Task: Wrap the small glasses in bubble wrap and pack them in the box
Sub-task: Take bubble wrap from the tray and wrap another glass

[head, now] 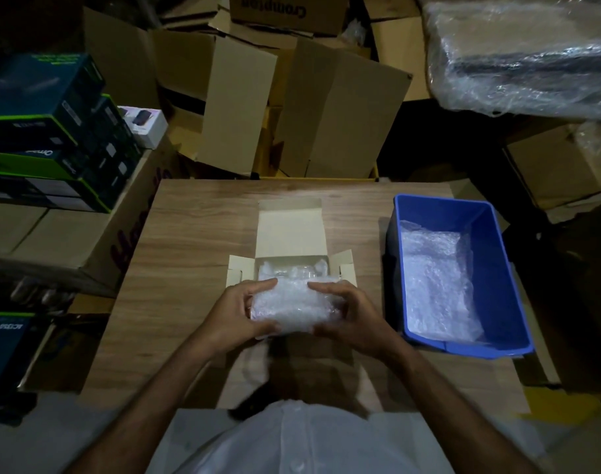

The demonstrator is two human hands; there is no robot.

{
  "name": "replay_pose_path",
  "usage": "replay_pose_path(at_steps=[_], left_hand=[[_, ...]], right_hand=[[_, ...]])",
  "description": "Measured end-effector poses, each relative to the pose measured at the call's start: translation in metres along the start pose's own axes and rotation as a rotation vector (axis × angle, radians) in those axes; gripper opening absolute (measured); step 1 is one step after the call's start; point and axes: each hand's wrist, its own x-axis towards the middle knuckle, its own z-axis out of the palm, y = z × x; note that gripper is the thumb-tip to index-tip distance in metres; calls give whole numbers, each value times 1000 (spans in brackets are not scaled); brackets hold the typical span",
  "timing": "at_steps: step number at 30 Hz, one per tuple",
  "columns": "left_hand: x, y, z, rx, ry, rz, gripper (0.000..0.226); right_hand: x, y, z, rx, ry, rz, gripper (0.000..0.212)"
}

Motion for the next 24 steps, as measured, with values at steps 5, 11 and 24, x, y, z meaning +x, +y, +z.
replay_pose_path(at_steps=[5,11,24], left_hand=[[15,-4,-9,409,29,184,13],[27,-9,-19,225,-136,178,19],[60,-8,-21,-125,-187,-60,30]], right_hand=[[11,3,7,-299,135,-81,11],[12,9,15,-188,169,-124,7],[17,34,29,-223,237,-138,22]])
